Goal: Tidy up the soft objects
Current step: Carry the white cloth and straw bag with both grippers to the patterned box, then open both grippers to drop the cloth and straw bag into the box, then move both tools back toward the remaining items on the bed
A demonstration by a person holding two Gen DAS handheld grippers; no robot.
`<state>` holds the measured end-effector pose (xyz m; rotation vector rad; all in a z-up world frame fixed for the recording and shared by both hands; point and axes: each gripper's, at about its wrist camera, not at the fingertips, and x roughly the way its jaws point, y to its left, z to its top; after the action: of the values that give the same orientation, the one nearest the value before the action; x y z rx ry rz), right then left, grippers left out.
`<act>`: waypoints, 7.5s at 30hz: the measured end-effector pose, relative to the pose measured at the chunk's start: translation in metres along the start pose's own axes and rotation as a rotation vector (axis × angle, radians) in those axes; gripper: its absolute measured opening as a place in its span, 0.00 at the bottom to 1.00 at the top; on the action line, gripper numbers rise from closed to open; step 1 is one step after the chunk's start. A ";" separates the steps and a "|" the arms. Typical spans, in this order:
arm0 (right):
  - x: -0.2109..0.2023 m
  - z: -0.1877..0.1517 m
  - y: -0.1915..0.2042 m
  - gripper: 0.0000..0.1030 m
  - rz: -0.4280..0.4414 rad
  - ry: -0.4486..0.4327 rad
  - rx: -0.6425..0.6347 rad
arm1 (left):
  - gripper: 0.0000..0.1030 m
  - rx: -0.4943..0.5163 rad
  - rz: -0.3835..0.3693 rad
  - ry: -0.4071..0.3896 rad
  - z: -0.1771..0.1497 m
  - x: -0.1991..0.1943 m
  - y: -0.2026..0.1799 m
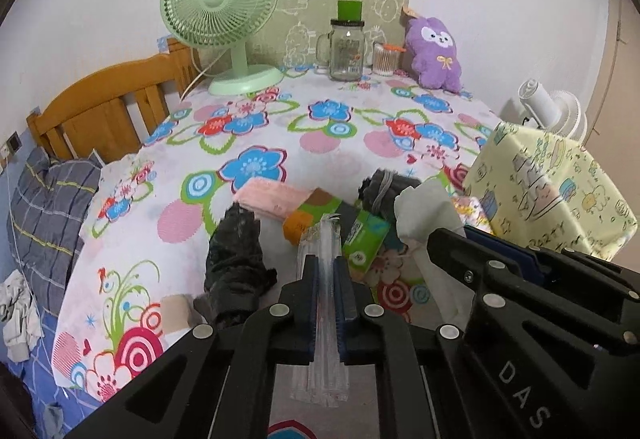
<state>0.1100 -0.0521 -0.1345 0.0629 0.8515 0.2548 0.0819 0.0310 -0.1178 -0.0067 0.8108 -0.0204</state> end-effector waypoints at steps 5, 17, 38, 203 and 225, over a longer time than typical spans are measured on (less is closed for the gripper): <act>-0.015 0.012 0.001 0.16 -0.005 -0.041 -0.007 | 0.04 0.004 -0.006 -0.032 0.014 -0.013 -0.003; -0.044 0.035 0.000 0.16 -0.021 -0.117 -0.017 | 0.04 0.016 -0.014 -0.101 0.039 -0.034 -0.011; -0.083 0.054 -0.032 0.16 -0.037 -0.209 -0.006 | 0.04 0.038 -0.035 -0.180 0.061 -0.055 -0.052; -0.090 0.016 -0.017 0.81 -0.138 -0.222 0.006 | 0.78 0.070 -0.037 -0.156 0.025 -0.067 -0.038; -0.028 0.001 0.025 0.79 -0.048 -0.091 -0.047 | 0.71 -0.009 0.037 -0.044 -0.004 -0.032 0.019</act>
<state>0.0883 -0.0345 -0.1089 0.0106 0.7551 0.2249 0.0572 0.0503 -0.0979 -0.0009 0.7672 0.0180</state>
